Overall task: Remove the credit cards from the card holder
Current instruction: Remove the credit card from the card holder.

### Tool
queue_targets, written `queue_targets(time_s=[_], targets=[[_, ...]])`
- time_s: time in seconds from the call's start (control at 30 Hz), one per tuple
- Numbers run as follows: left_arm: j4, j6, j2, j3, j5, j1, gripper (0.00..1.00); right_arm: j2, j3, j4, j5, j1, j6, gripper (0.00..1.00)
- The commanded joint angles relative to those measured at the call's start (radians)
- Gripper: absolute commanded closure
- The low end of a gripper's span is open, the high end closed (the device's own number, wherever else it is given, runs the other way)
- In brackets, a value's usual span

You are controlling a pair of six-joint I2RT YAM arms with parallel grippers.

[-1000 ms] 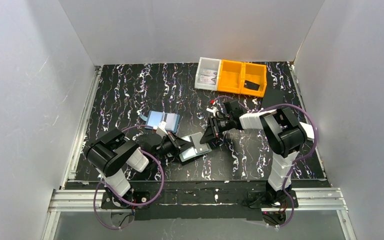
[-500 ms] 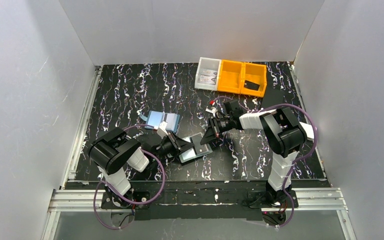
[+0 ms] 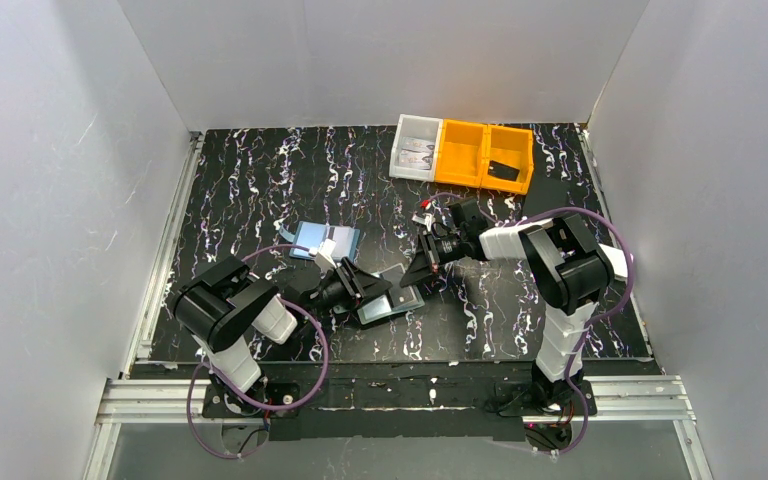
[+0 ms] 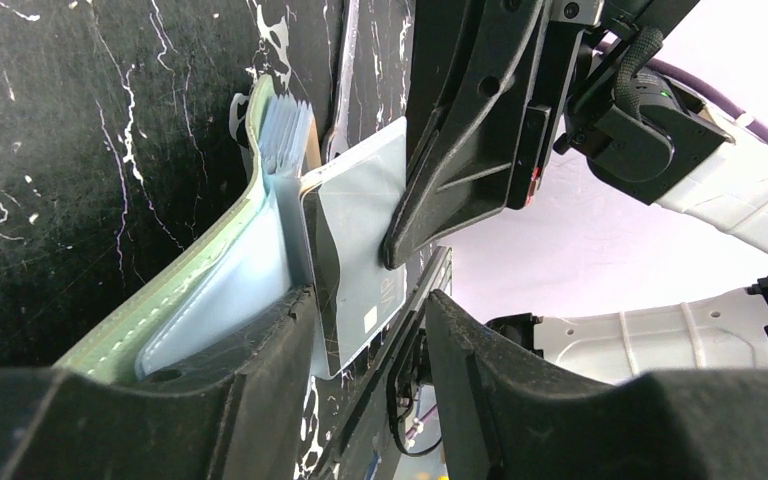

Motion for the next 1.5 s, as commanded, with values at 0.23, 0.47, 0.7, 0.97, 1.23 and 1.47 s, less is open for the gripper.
queue_targets(time_s=[0.23,0.47,0.7,0.97,1.23,1.47], targets=[[0.069,-0.027,0.003,0.085,0.059,-0.004,0.60,-0.007,-0.020,0.111,-0.035,0.000,0.061,0.99],[0.069,-0.049,-0.025,0.108,0.065,-0.004,0.73,0.003,-0.003,0.023,0.018,0.000,-0.007,0.99],[0.068,-0.060,-0.027,0.124,0.070,-0.004,0.85,0.004,-0.001,0.002,0.039,0.003,-0.024,0.99],[0.068,-0.066,0.026,0.151,0.074,-0.009,0.99,0.005,0.004,-0.012,0.047,0.016,-0.039,0.99],[0.067,0.005,0.015,0.095,0.041,-0.007,1.00,0.007,0.030,-0.072,0.049,0.015,-0.098,0.97],[0.069,0.056,0.047,0.032,0.039,-0.003,1.00,0.014,0.043,-0.117,0.062,0.005,-0.148,0.78]])
